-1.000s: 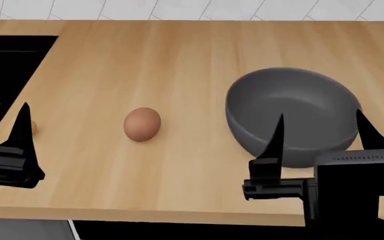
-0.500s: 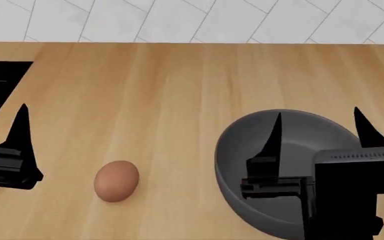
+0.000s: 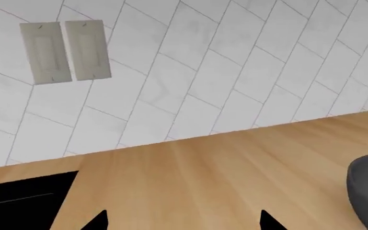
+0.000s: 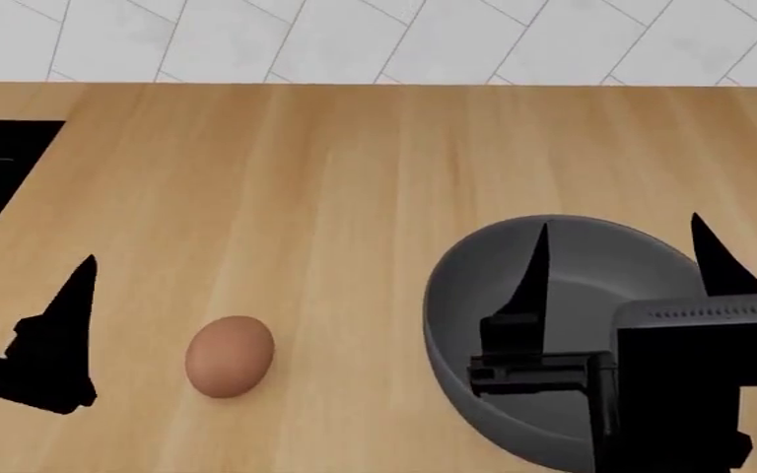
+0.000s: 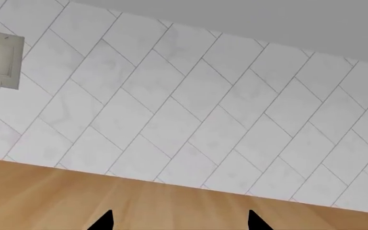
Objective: Place the eggs and milk next to the bowl.
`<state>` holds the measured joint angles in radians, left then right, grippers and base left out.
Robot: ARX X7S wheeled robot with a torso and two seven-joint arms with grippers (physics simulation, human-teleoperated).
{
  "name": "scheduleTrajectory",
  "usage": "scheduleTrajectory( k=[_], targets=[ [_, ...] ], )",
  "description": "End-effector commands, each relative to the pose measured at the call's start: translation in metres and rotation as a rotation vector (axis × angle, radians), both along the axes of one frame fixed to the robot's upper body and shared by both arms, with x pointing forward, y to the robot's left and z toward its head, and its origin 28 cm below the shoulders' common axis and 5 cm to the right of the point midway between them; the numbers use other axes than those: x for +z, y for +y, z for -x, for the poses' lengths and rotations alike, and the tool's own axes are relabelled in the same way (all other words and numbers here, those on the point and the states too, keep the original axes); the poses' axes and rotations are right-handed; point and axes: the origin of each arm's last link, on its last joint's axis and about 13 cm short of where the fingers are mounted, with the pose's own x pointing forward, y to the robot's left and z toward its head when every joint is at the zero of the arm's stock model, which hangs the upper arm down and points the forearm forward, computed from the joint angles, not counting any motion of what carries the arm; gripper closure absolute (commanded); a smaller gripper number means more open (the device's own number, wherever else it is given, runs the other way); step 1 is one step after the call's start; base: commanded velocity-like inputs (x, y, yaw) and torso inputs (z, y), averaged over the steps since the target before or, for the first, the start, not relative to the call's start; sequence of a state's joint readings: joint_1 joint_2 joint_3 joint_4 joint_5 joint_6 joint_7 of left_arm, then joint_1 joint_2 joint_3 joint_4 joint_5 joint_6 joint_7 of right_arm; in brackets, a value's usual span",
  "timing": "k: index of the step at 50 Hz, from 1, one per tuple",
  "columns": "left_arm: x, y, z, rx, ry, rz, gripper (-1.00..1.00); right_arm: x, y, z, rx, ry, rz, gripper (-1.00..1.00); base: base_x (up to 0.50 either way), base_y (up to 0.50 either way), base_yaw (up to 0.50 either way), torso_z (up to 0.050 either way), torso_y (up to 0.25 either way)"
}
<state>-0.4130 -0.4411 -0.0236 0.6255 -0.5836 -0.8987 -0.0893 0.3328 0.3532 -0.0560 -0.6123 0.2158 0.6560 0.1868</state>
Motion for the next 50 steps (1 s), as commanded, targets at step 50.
scheduleTrajectory(
  k=[50],
  targets=[
    [-0.026, -0.022, -0.057, -0.362, 0.424, -0.247, -1.00, 0.002, 0.001, 0.001, 0.005, -0.010, -0.015, -1.00, 0.00, 0.00, 0.00, 0.000, 0.000]
  ],
)
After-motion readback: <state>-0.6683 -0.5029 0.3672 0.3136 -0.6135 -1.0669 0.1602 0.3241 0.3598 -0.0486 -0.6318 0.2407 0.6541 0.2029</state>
